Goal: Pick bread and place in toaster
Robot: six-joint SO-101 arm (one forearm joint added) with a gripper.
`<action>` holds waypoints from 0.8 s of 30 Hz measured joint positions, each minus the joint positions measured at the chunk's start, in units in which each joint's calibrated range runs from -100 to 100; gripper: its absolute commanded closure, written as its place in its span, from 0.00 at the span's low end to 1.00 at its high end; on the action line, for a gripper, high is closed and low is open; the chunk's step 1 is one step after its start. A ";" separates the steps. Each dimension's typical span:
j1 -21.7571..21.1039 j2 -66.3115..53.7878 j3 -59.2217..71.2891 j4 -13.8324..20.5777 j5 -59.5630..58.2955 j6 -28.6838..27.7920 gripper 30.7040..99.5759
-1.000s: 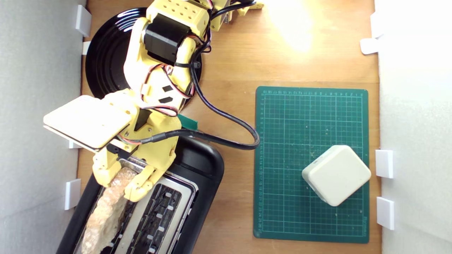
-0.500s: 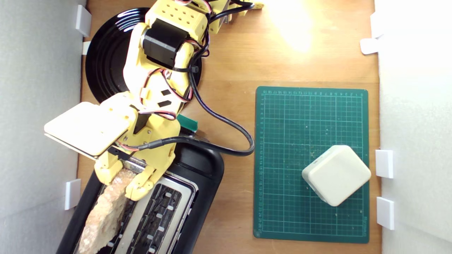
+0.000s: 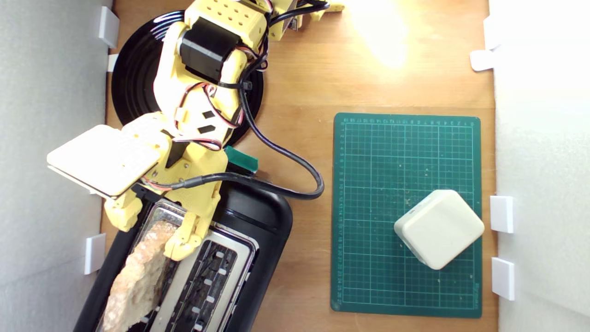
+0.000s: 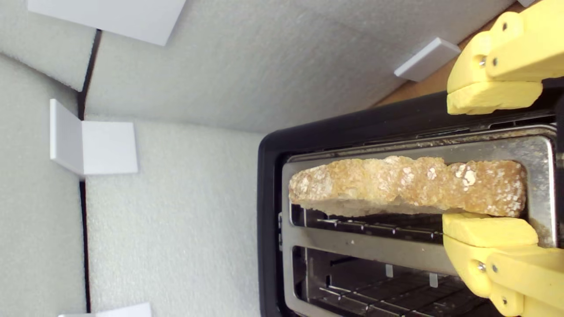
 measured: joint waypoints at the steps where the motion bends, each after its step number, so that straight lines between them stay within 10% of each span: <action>1: 0.00 -0.84 0.18 -0.44 0.00 0.00 0.24; 18: -0.82 -16.80 0.55 -7.73 1.19 -1.71 0.25; 24: -3.11 -27.22 1.48 -9.86 1.19 -10.19 0.25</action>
